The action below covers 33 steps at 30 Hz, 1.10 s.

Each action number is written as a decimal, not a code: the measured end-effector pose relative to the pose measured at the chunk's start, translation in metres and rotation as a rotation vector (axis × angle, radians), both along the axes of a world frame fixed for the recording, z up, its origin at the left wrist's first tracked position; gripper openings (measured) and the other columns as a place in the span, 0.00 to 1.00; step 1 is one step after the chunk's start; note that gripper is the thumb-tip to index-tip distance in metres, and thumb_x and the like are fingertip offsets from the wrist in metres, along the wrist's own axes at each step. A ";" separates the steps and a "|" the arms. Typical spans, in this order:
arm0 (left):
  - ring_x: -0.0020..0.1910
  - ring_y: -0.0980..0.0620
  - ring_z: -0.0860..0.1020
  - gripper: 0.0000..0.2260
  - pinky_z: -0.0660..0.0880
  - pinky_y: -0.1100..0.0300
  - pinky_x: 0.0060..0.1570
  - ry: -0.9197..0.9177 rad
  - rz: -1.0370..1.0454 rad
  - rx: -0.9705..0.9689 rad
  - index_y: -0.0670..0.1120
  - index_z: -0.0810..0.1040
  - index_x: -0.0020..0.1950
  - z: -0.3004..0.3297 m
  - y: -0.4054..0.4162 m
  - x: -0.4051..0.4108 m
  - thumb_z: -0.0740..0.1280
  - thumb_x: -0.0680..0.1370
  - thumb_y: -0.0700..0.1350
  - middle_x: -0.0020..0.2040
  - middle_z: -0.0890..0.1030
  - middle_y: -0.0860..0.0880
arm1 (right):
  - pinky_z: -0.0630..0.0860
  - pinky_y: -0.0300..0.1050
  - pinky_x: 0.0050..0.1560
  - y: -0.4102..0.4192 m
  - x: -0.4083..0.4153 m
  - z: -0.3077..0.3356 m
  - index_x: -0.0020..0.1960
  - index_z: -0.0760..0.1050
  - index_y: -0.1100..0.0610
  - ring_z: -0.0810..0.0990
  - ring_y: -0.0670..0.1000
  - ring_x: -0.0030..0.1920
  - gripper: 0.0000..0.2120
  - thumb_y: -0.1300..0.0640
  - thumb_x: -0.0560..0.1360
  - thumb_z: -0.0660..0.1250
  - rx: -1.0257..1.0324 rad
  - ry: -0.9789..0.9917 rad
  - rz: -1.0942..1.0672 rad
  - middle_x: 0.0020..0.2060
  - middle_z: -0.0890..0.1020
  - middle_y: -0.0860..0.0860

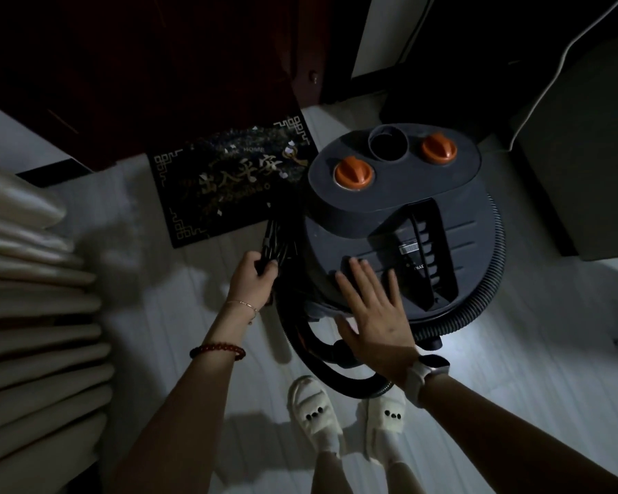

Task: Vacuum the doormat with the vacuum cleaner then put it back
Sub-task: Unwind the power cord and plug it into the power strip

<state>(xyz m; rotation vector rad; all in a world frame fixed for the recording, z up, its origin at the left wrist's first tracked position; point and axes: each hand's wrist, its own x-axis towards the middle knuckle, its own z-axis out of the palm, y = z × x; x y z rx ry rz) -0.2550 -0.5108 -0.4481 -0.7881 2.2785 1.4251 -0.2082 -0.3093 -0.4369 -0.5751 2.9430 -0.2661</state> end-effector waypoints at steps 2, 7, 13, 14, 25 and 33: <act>0.32 0.55 0.69 0.05 0.65 0.63 0.32 0.033 0.029 0.022 0.42 0.69 0.48 0.012 0.001 -0.012 0.62 0.78 0.42 0.33 0.69 0.52 | 0.49 0.57 0.71 -0.005 0.004 0.000 0.68 0.64 0.55 0.59 0.54 0.71 0.24 0.48 0.75 0.55 -0.061 0.032 0.026 0.69 0.69 0.57; 0.37 0.55 0.70 0.10 0.65 0.64 0.33 0.126 0.121 0.084 0.40 0.71 0.58 0.042 0.011 -0.040 0.61 0.79 0.43 0.37 0.70 0.52 | 0.65 0.50 0.57 -0.019 -0.015 0.015 0.52 0.78 0.58 0.74 0.55 0.53 0.14 0.55 0.73 0.57 -0.251 0.125 -0.089 0.48 0.82 0.56; 0.38 0.61 0.70 0.04 0.67 0.77 0.31 0.153 0.296 0.150 0.46 0.69 0.53 0.051 0.012 -0.023 0.61 0.80 0.43 0.39 0.71 0.55 | 0.74 0.43 0.30 -0.011 -0.030 0.044 0.53 0.76 0.55 0.80 0.56 0.34 0.14 0.52 0.75 0.55 -0.429 -0.048 -0.084 0.40 0.80 0.54; 0.38 0.59 0.70 0.03 0.68 0.75 0.32 0.134 0.294 0.154 0.45 0.69 0.53 0.050 0.012 -0.020 0.61 0.79 0.42 0.39 0.71 0.54 | 0.75 0.42 0.28 -0.007 -0.025 0.047 0.53 0.74 0.53 0.81 0.56 0.33 0.13 0.51 0.75 0.55 -0.444 -0.056 -0.083 0.40 0.80 0.53; 0.75 0.41 0.54 0.24 0.58 0.44 0.72 0.179 -0.369 -0.207 0.44 0.67 0.71 0.073 0.069 0.032 0.57 0.78 0.54 0.75 0.59 0.41 | 0.77 0.44 0.30 0.056 0.011 0.089 0.45 0.80 0.57 0.79 0.54 0.31 0.13 0.52 0.74 0.60 -0.291 0.126 -0.192 0.34 0.80 0.52; 0.38 0.51 0.76 0.20 0.73 0.57 0.42 0.391 -0.617 -0.200 0.41 0.77 0.42 0.107 0.066 0.023 0.59 0.74 0.57 0.38 0.77 0.50 | 0.70 0.44 0.42 0.099 -0.027 0.113 0.46 0.80 0.58 0.75 0.51 0.40 0.15 0.50 0.77 0.58 -0.299 0.217 -0.093 0.37 0.79 0.53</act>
